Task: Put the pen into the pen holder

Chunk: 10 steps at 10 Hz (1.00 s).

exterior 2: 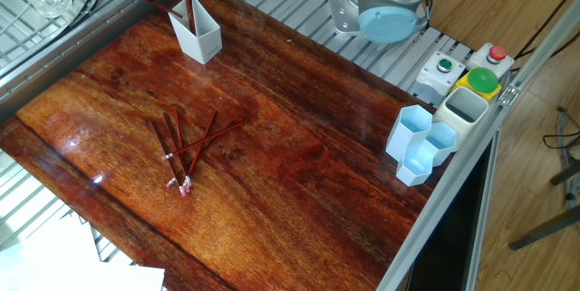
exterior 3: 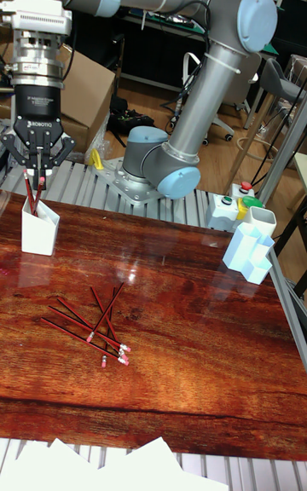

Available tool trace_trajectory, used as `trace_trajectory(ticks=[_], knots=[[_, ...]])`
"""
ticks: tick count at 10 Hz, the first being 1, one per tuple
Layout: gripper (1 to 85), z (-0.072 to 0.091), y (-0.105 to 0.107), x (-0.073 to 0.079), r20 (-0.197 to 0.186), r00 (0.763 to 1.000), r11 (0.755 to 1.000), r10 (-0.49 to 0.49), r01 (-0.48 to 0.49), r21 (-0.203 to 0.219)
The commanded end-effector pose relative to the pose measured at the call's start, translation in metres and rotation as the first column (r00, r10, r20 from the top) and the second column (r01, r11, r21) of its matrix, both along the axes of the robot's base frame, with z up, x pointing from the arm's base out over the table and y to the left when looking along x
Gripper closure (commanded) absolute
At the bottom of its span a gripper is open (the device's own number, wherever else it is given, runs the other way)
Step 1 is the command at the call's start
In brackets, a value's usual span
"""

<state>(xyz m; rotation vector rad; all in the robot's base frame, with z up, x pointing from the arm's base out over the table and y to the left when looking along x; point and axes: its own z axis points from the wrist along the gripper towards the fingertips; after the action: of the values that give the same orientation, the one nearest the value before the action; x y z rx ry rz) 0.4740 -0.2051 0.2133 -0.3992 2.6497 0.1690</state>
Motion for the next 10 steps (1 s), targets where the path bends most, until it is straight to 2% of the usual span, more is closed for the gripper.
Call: trace_trajectory(ticks=[1,8,10], knots=[[84.7,-0.002,-0.003,0.003,0.022,0.998,0.997,-0.063,0.062,0.048],[84.7,-0.017,-0.008,-0.002,0.021,0.991,0.990,-0.133,0.131,0.056],[84.3,-0.021,-0.012,-0.005,0.007,0.986,0.985,-0.168,0.168,0.043]])
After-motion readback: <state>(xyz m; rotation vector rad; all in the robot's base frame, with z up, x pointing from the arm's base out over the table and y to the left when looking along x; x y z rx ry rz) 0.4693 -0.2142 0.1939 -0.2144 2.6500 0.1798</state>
